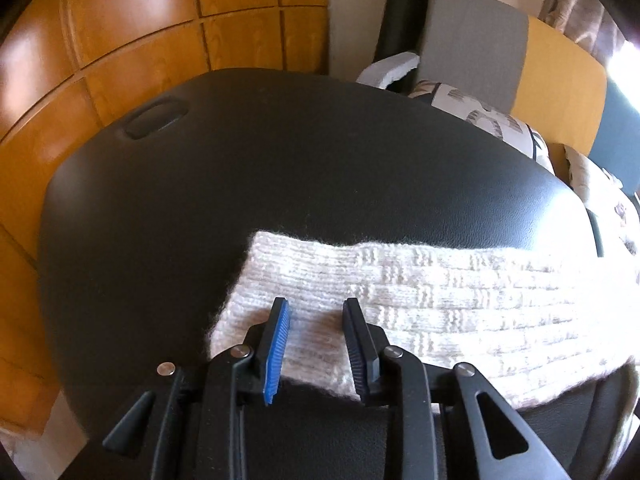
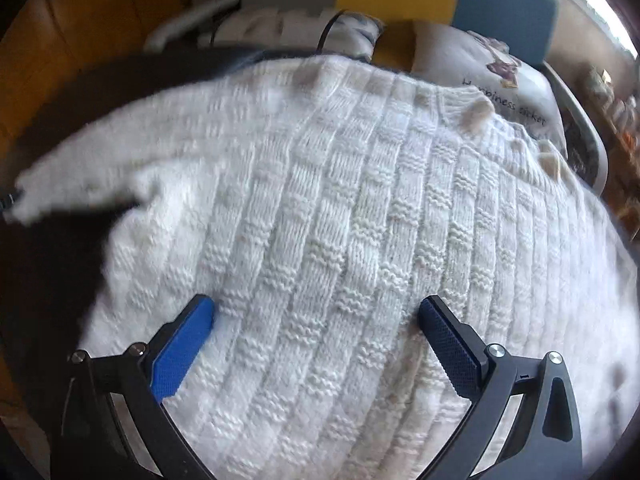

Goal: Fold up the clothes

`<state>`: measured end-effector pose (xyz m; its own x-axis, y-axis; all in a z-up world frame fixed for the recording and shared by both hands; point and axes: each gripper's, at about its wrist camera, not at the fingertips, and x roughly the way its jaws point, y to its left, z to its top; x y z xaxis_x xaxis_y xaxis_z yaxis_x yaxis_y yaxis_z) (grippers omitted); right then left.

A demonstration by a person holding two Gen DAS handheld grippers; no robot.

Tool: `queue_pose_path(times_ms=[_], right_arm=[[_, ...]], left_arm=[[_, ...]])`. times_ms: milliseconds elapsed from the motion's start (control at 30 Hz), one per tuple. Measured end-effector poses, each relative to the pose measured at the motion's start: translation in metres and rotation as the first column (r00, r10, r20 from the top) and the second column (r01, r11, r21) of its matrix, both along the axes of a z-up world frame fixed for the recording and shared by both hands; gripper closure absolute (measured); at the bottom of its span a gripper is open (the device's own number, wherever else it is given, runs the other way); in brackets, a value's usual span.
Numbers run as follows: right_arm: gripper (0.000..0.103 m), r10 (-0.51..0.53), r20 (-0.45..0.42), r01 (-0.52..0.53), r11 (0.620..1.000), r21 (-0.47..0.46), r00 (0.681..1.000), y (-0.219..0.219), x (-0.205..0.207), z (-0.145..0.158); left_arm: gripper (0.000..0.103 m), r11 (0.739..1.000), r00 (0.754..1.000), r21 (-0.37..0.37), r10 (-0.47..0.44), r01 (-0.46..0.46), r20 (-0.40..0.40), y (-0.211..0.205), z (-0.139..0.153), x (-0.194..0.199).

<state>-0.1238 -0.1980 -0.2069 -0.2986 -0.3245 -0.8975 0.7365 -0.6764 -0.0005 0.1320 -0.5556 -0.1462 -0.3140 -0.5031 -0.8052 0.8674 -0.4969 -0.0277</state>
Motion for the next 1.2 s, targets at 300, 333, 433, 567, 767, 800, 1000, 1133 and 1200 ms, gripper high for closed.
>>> queue_pose_path(times_ms=[300, 333, 433, 567, 767, 800, 1000, 1133, 1200], right_arm=[[0.000, -0.007, -0.109, 0.003, 0.999, -0.038, 0.994, 0.034, 0.035, 0.041], [0.000, -0.012, -0.123, 0.008, 0.999, -0.035, 0.992, 0.042, 0.039, 0.044], [0.000, -0.028, -0.170, 0.027, 1.000, -0.008, 0.985, 0.064, 0.045, 0.050], [0.000, -0.071, -0.177, 0.075, 0.997, 0.017, 0.982, 0.107, 0.048, 0.047], [0.000, -0.195, -0.114, 0.201, 0.979, 0.040, 0.974, 0.167, 0.031, 0.020], [0.000, -0.211, -0.096, 0.216, 0.975, 0.050, 0.973, 0.174, 0.027, 0.013], [0.000, -0.264, -0.027, 0.263, 0.964, -0.034, 0.964, 0.212, 0.008, 0.008], [0.000, -0.309, -0.026, 0.307, 0.949, -0.073, 0.951, 0.245, -0.005, 0.014], [0.000, -0.321, -0.001, 0.321, 0.946, -0.048, 0.947, 0.257, -0.014, -0.001]], left_arm=[[0.076, 0.919, 0.902, -0.002, -0.387, 0.394, -0.191, 0.157, 0.035, -0.053], [0.076, 0.896, 0.879, 0.007, -0.433, 0.443, -0.199, 0.177, 0.034, -0.060], [0.076, 0.820, 0.804, 0.013, -0.559, 0.573, -0.202, 0.240, 0.026, -0.083], [0.076, 0.736, 0.729, 0.018, -0.666, 0.677, -0.159, 0.302, 0.013, -0.105], [0.076, 0.741, 0.743, 0.046, -0.668, 0.670, -0.052, 0.340, -0.020, -0.116], [0.076, 0.742, 0.742, 0.022, -0.670, 0.670, -0.028, 0.347, -0.020, -0.116], [0.076, 0.739, 0.741, -0.061, -0.671, 0.671, 0.024, 0.360, 0.005, -0.123], [0.076, 0.740, 0.740, -0.010, -0.671, 0.672, 0.056, 0.370, -0.003, -0.132], [0.076, 0.753, 0.750, 0.022, -0.657, 0.658, 0.080, 0.373, -0.011, -0.139]])
